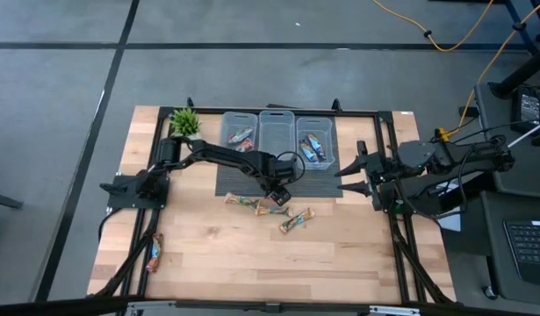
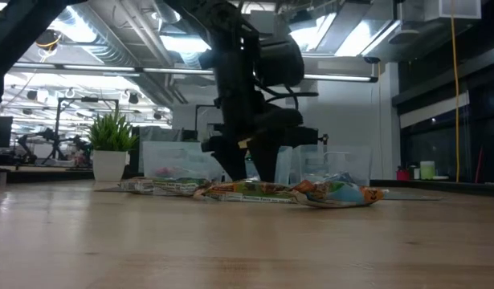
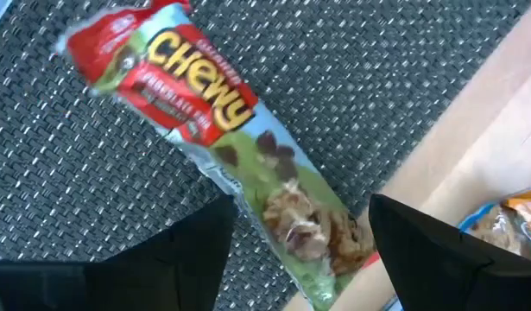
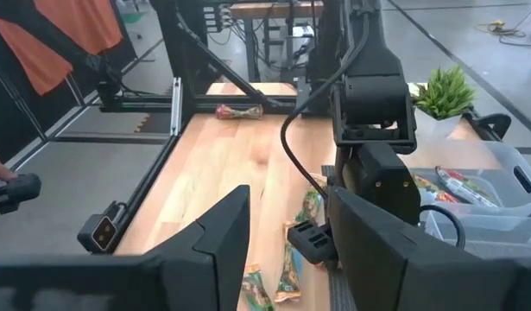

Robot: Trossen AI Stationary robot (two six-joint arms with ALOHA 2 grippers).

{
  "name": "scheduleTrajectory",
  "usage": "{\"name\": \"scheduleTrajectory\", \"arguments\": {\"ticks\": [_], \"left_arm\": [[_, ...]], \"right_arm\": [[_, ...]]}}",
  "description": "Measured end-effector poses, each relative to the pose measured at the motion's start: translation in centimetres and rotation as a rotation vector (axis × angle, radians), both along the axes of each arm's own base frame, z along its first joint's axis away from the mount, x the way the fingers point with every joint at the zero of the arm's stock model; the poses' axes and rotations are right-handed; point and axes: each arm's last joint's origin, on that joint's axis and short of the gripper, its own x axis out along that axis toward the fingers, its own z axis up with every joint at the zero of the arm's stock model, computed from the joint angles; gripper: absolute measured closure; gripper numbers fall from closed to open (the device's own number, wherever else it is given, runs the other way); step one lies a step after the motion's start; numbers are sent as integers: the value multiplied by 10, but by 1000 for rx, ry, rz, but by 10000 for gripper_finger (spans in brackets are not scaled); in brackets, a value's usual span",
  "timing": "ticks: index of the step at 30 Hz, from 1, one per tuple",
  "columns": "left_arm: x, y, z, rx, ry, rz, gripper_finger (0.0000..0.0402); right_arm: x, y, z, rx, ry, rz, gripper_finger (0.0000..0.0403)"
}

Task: Pick and place Granola Bars by type
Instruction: Put the top red snack bar into the left transparent bin

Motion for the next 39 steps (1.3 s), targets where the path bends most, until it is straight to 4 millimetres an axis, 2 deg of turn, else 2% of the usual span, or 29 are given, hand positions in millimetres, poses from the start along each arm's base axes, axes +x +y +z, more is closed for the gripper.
{"name": "scheduleTrajectory", "arguments": {"ticks": [6,16,20,23,26,31,35,39], "left_arm": [[0,-1,-1,38,5,35,163],[0,-3,-1,22,3,78,278],[0,-14,0,-5,4,64,315],[-2,-23,11,-20,23,49,331],[-2,-28,33,-12,6,25,337],[-3,-31,90,32,-98,-46,337],[-11,-24,156,107,-268,-55,337],[-33,-15,227,228,-474,-6,337]], "right_arm": [[0,0,0,0,3,2,240],[0,0,0,1,3,2,240],[0,0,0,1,3,2,240],[0,0,0,1,4,2,240],[0,0,0,4,5,1,240],[0,0,0,3,5,-1,240],[0,0,0,3,5,-2,240],[0,0,0,2,4,-2,240]]}}
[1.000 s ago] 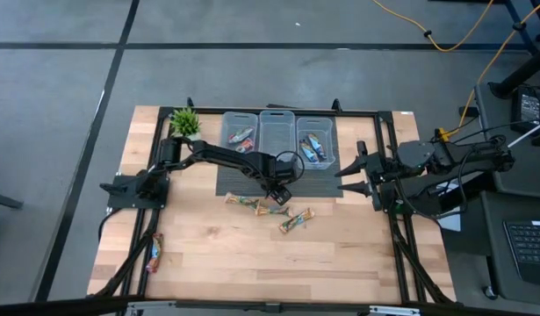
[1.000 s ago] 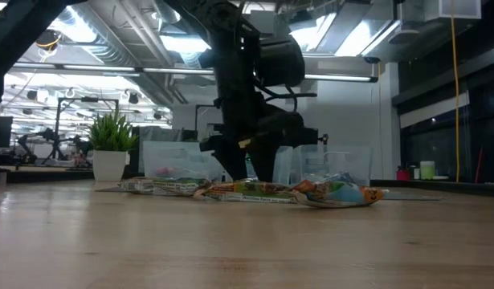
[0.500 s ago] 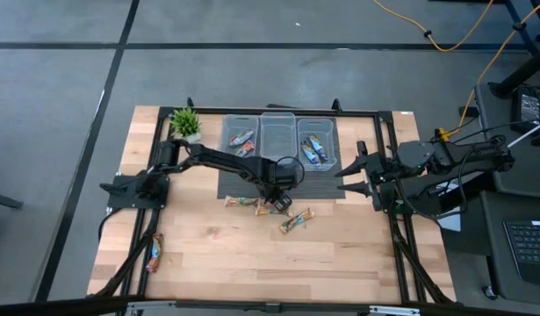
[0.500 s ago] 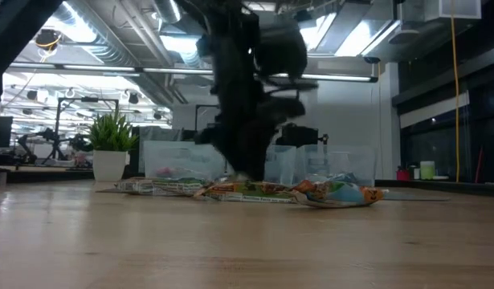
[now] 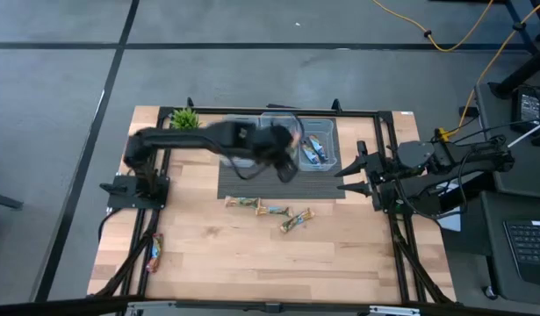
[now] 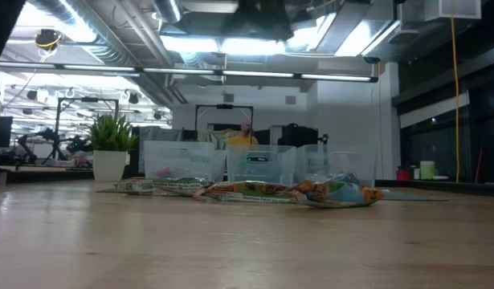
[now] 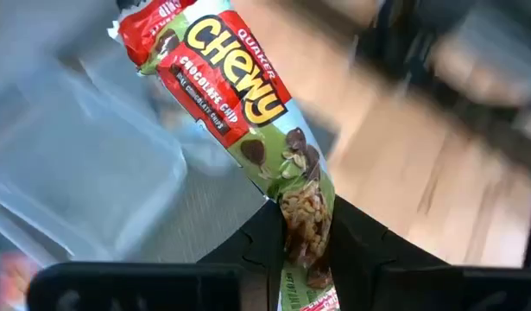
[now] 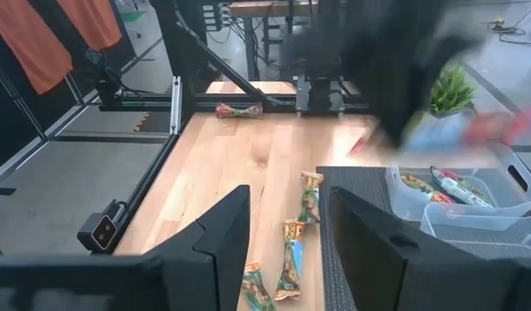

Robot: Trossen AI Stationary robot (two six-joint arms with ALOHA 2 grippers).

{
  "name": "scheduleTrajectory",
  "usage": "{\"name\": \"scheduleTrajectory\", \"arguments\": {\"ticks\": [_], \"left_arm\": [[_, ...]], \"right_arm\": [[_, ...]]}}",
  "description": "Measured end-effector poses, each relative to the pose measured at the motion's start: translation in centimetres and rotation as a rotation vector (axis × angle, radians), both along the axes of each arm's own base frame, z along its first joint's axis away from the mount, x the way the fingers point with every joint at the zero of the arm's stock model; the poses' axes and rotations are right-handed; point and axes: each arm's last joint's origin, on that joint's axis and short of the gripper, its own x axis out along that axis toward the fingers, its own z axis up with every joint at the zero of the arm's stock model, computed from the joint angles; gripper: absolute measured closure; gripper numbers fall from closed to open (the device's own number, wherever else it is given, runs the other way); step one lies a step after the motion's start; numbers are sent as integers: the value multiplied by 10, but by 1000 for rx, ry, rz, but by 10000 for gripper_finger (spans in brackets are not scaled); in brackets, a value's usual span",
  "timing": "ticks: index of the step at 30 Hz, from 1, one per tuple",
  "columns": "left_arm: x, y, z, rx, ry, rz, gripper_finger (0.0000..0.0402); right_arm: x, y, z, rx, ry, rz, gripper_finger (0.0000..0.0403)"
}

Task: Pick and place Granola Bars by type
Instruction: Put the top red snack bar into the left transparent bin

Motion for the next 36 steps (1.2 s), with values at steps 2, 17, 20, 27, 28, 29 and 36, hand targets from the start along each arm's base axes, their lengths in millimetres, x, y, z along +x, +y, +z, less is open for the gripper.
{"name": "scheduleTrajectory", "arguments": {"ticks": [2,17,20,27,28,29,36], "left_arm": [[-18,1,30,64,-73,12,337],[-148,-1,121,226,-229,-7,337],[-154,0,124,248,-237,19,337],[-161,32,121,294,-161,130,337],[-163,40,120,298,-147,147,337],[-164,48,119,301,-134,164,337],[-166,101,106,231,-65,217,336]], "right_arm": [[0,0,0,-1,-1,-5,240],[1,-1,2,-6,-21,-43,240],[1,-1,2,-6,-22,-44,240],[1,-1,2,-7,-22,-44,240],[1,-1,2,-9,-22,-49,240],[1,-2,2,-12,-23,-56,240],[1,-2,2,-17,-24,-84,240]]}}
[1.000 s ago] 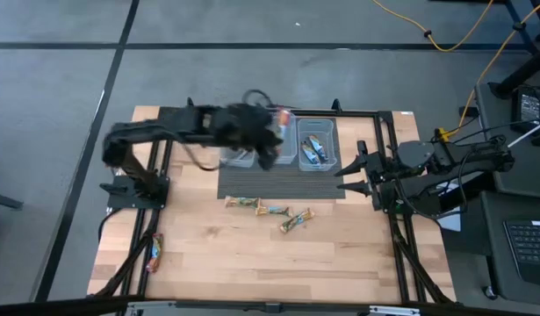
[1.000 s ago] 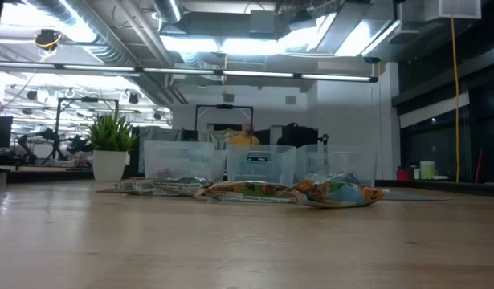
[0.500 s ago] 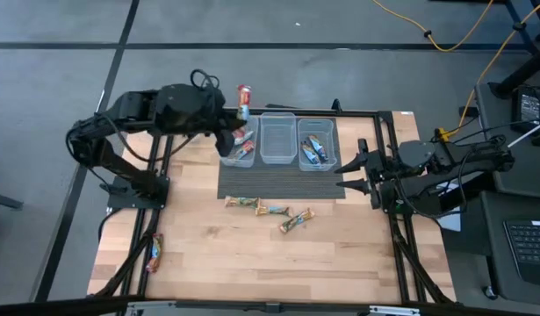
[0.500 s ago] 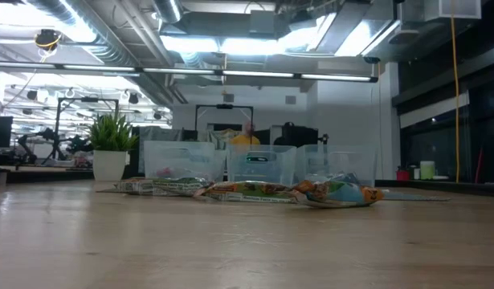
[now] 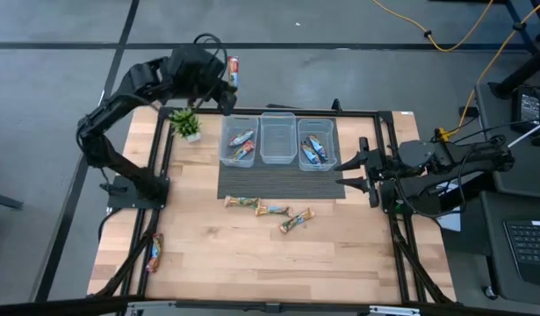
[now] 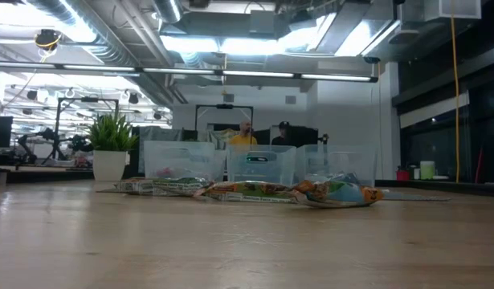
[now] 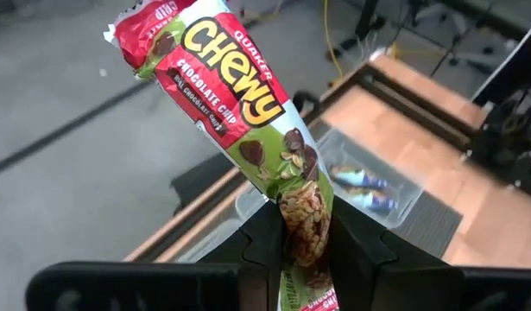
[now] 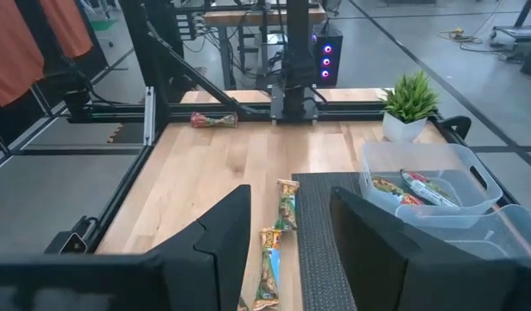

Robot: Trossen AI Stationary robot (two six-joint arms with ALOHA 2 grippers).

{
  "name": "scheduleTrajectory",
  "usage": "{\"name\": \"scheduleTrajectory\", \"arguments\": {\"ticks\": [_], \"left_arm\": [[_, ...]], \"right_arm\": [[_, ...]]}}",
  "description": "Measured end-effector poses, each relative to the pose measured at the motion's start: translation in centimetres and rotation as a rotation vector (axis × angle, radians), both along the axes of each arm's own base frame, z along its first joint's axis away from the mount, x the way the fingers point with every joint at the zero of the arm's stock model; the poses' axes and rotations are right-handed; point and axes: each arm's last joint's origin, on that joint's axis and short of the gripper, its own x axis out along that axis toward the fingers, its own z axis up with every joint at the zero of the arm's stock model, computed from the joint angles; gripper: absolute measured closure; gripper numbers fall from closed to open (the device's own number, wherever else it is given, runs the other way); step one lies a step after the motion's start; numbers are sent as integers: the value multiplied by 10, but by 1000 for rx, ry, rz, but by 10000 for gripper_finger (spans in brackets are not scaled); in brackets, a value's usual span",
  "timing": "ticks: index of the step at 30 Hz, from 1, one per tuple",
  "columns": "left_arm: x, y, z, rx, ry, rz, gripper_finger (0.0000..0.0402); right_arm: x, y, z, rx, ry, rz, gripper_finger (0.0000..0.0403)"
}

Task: Pick and place Granola Bars by type
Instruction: Put the top red snack bar into the left transparent bin

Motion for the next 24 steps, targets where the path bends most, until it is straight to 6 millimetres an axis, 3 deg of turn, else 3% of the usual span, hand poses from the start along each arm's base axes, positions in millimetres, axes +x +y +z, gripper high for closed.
{"name": "scheduleTrajectory", "arguments": {"ticks": [8,17,24], "left_arm": [[15,29,-38,-94,217,14,336],[34,56,-134,-237,426,53,336],[35,56,-198,-350,451,65,336]], "right_arm": [[0,0,0,20,1,-9,240],[0,0,0,23,3,-9,240],[0,0,0,23,3,-10,240]]}}
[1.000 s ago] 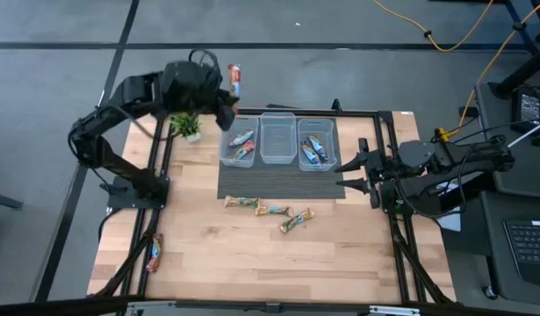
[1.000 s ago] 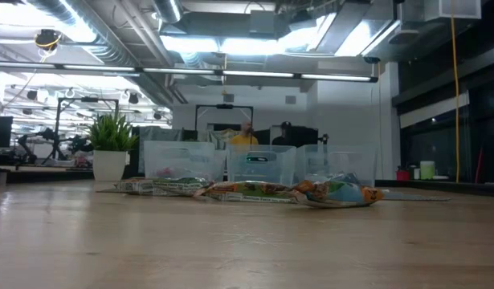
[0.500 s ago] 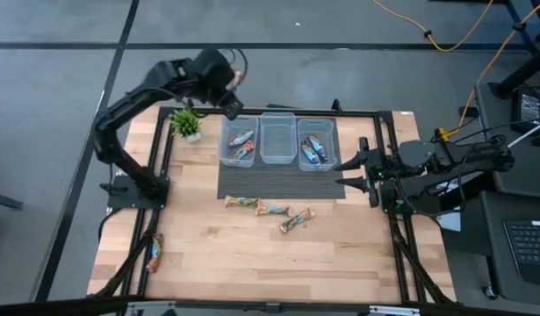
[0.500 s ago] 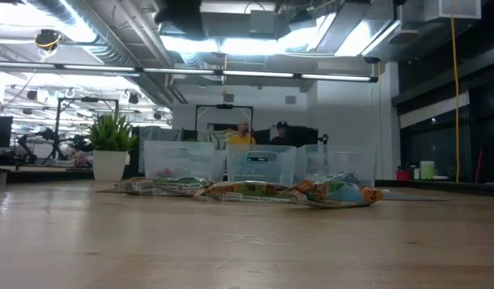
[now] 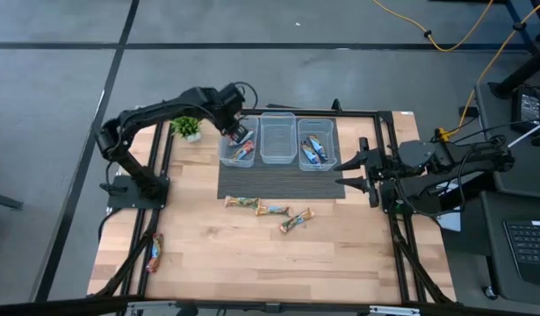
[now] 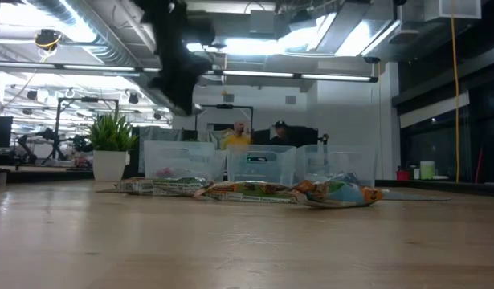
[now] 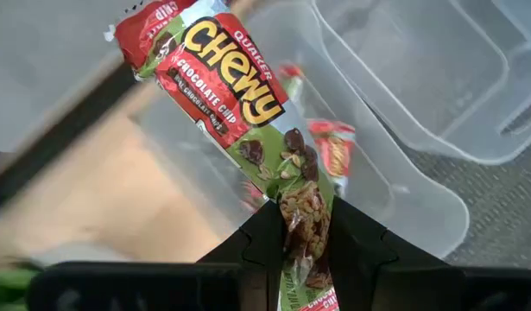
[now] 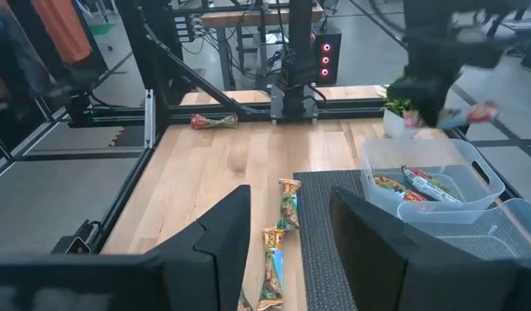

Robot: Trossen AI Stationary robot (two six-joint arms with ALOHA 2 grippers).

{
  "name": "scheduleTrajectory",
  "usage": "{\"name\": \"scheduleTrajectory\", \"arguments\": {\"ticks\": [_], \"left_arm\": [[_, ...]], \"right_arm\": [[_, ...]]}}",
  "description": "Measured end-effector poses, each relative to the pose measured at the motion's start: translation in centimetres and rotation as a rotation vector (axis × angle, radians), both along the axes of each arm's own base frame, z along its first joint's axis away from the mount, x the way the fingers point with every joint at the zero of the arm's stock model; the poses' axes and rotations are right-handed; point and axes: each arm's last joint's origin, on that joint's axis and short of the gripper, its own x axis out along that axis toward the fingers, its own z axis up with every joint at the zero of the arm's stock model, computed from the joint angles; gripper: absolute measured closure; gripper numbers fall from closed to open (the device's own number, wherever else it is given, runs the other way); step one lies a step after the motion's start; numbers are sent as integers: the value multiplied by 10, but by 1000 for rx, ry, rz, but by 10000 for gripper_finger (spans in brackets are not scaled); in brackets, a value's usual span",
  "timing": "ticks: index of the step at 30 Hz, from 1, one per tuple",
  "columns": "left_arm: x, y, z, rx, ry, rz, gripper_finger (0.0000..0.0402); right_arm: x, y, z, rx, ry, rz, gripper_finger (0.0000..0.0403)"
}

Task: Pick and place Granola Bars by type
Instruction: Put the top red snack bar into the left transparent bin, then put the left orange into the middle transparent bin

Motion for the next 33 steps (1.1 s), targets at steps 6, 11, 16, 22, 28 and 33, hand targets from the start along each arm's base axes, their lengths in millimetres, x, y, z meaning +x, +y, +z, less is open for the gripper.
{"name": "scheduleTrajectory", "arguments": {"ticks": [6,11,16,22,28,33], "left_arm": [[1,-5,-26,-82,-43,-6,332],[2,-5,-26,-78,-51,-7,308],[4,-6,-26,-86,-75,-26,256],[7,-11,-11,-89,-118,-55,202],[13,-42,38,-75,-234,-208,198],[14,-86,76,-12,-280,-368,209]], "right_arm": [[0,0,0,-1,0,0,240],[0,0,0,-1,0,1,240],[0,0,0,0,0,0,240],[0,0,0,0,1,0,240],[0,0,0,-2,2,1,240],[0,-1,0,-12,0,-29,240]]}}
